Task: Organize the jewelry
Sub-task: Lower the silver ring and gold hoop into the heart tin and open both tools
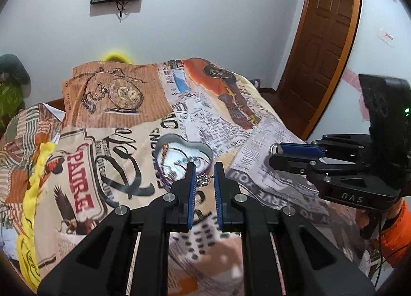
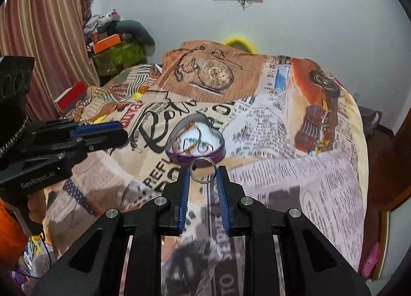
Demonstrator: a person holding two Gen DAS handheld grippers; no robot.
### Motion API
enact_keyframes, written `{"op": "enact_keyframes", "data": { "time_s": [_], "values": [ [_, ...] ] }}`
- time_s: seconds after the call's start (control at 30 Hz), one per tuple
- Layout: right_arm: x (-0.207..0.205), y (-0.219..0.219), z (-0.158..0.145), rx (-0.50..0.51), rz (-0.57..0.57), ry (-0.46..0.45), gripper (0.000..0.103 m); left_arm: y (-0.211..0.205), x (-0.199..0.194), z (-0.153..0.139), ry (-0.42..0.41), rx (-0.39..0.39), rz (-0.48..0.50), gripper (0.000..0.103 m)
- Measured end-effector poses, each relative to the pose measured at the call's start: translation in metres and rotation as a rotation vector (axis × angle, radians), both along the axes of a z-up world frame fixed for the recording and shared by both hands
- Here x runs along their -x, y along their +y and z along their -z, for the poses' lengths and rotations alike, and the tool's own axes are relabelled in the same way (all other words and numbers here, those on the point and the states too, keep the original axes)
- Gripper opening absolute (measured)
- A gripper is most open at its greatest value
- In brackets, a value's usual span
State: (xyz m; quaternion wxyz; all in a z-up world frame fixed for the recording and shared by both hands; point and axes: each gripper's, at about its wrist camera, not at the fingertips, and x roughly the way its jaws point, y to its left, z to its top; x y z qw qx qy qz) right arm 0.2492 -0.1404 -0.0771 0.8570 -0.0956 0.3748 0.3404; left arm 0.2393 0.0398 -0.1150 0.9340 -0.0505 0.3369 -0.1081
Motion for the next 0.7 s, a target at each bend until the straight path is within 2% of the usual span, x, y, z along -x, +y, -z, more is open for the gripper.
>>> {"op": "enact_keyframes", "data": {
  "time_s": [0.33,0.7],
  "values": [
    [-0.032,0.021,0.007,0.006,-0.016,0.003,0.019,0.005,-0.046,0.014,0.017,-0.024,-0.014,0.012],
    [-0.062,0.045,0.035,0.076,-0.048,0.063,0.019,0.01,-0.09,0.038,0.079,-0.035,-0.018,0.012]
  ]
}}
